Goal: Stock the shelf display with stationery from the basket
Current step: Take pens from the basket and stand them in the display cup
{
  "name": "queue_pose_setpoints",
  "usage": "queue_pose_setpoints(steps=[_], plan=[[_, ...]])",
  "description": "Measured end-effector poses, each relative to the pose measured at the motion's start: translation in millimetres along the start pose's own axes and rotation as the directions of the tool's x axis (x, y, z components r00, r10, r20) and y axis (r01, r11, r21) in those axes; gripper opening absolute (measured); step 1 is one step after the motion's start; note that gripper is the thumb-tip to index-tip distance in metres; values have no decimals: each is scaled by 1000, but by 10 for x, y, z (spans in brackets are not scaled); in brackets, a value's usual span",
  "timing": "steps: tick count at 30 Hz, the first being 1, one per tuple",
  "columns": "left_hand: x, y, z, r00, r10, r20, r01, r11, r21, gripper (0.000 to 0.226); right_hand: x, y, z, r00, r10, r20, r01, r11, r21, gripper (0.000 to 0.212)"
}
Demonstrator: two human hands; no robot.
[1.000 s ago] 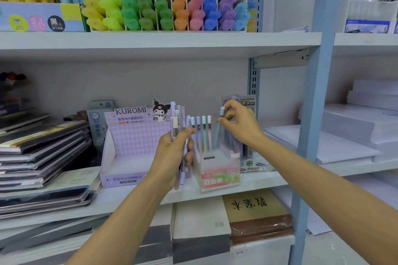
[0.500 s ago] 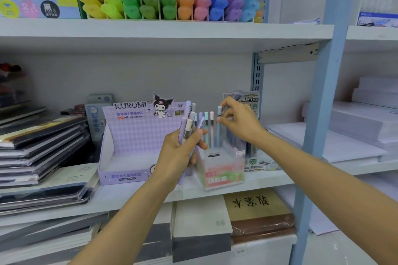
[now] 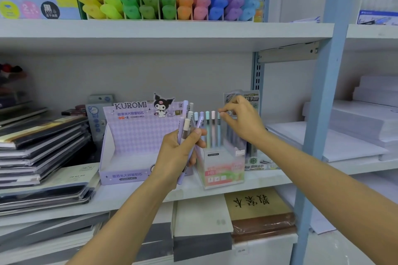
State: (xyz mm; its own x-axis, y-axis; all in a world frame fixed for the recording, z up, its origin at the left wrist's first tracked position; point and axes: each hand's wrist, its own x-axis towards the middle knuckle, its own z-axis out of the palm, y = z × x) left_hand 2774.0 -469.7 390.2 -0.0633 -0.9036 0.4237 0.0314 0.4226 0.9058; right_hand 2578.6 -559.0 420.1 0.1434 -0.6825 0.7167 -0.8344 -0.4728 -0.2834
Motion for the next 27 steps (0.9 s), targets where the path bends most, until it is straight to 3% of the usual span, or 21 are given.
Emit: queue_pose_setpoints(steps=[2,4,6,8,10,13,17,20,25,27], plan=[[-5,3,-1,1000,7,5,-7,1000,1,22,-8,-36,-57,1000,-1,-30,2,998,61,25],[-11,12,3,1000,15,18,-15,1000,2,22,-32,-131,-155,997,19,-81,3,964,266,23],[-25,27,19,999,25,31,-25,1000,0,23,-78,-262,-270,999,36,32,-48,822,568,20],[-40,53,43,998,39,44,-39,999,-5,22,-141,-379,-338,976,-37,216,-127,710,693,25],[-50,85,68,997,53,50,-53,999,0,21,-199,-457,-355,951,-106,291,-138,696,705,22],[-76,139,68,996,59,61,-60,998,2,24,-240,-503,-394,964,-103,244,-124,638,760,12],[-109,177,-56,999,21,34,-19,998,-52,34,-204,-446,-540,987,123,104,-153,511,846,12],[-118,167,-150,999,-13,-33,10,998,-61,38,-218,-372,-603,971,226,79,-179,468,866,11],[-119,177,-150,976,9,-216,-36,992,-121,22,-334,-339,-562,959,184,214,-278,489,827,12],[-117,211,-142,957,33,-288,-80,985,-153,31,-381,-324,-560,940,105,324,-318,607,728,13]])
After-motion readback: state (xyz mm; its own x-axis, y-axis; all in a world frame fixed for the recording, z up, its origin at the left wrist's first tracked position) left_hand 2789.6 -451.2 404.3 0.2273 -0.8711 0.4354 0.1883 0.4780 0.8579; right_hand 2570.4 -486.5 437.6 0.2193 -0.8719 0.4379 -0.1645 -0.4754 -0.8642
